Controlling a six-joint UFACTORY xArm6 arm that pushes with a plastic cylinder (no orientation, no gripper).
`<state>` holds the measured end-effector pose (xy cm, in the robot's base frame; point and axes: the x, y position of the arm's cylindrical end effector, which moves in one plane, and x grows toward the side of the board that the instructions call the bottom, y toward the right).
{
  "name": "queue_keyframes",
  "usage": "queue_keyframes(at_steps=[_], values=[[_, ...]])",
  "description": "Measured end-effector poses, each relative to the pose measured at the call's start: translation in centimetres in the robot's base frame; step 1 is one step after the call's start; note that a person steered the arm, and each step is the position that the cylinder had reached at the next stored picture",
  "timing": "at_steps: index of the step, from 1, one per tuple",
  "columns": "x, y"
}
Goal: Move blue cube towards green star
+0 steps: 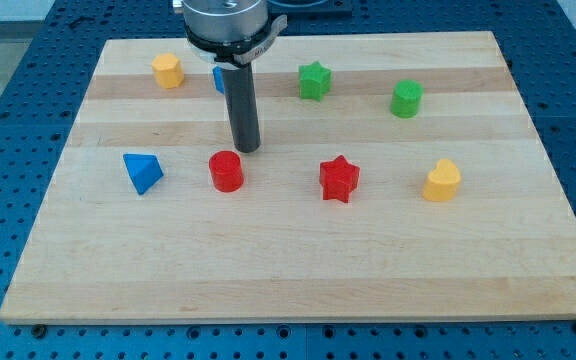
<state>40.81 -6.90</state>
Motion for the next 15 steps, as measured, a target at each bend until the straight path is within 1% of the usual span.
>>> queue_keyframes(at_steps=[1,2,4,5,6,7,9,10,11,12,13,14,15], values=[[0.0,0.0],[-1.1,-3.6],[-1.1,-3.6],[-3.8,-4.5],[-5.1,-5.2],[-5.1,-5.2],[-8.8,-1.9],[-8.8,-1.9],[-8.2,-2.8],[-6.6,-5.2],[-6.6,-5.3],[-11.0,-5.9],[-11.0,-5.9]])
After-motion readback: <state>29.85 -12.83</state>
